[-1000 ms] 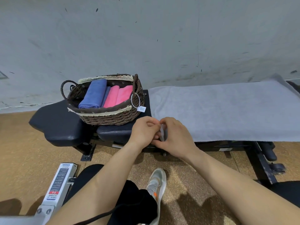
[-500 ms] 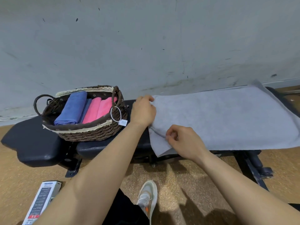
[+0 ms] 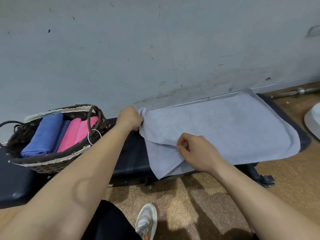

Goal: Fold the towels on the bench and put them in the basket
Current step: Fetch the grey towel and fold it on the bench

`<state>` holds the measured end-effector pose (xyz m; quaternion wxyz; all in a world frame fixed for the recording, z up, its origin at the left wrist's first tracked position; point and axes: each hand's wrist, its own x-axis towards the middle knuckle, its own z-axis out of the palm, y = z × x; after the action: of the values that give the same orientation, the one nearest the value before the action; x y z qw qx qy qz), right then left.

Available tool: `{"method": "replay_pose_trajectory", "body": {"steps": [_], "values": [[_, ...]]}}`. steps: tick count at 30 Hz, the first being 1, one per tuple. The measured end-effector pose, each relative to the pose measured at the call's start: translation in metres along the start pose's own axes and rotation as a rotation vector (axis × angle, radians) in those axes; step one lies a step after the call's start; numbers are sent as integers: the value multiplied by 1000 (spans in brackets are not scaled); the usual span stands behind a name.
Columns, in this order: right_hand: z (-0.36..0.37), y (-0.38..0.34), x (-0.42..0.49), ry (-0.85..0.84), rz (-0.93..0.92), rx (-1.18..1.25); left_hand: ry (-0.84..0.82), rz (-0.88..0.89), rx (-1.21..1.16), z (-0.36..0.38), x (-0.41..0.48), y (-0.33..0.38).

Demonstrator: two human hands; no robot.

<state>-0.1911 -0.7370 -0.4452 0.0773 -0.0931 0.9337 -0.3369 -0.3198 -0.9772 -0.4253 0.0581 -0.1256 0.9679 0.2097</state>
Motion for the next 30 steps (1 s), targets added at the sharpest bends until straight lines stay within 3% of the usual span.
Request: {"method": "replay_pose_trajectory", "body": {"steps": [3, 8, 14, 19, 26, 30], "values": [[-18, 11, -3, 27, 27, -9, 48, 48, -86, -4, -4, 18], [-54, 40, -18, 128, 105, -24, 76, 88, -437, -8, -10, 58], [-99, 81, -45, 270, 229, 7, -15, 153, -591, -9, -21, 125], [-131, 112, -67, 374, 357, 54, -108, 304, -501, 11, -22, 178], [-157, 154, -93, 491, 514, 79, 16, 570, -437, 54, -11, 260], [-162, 174, -95, 527, 615, 51, 37, 620, -362, 89, 5, 301]]}}
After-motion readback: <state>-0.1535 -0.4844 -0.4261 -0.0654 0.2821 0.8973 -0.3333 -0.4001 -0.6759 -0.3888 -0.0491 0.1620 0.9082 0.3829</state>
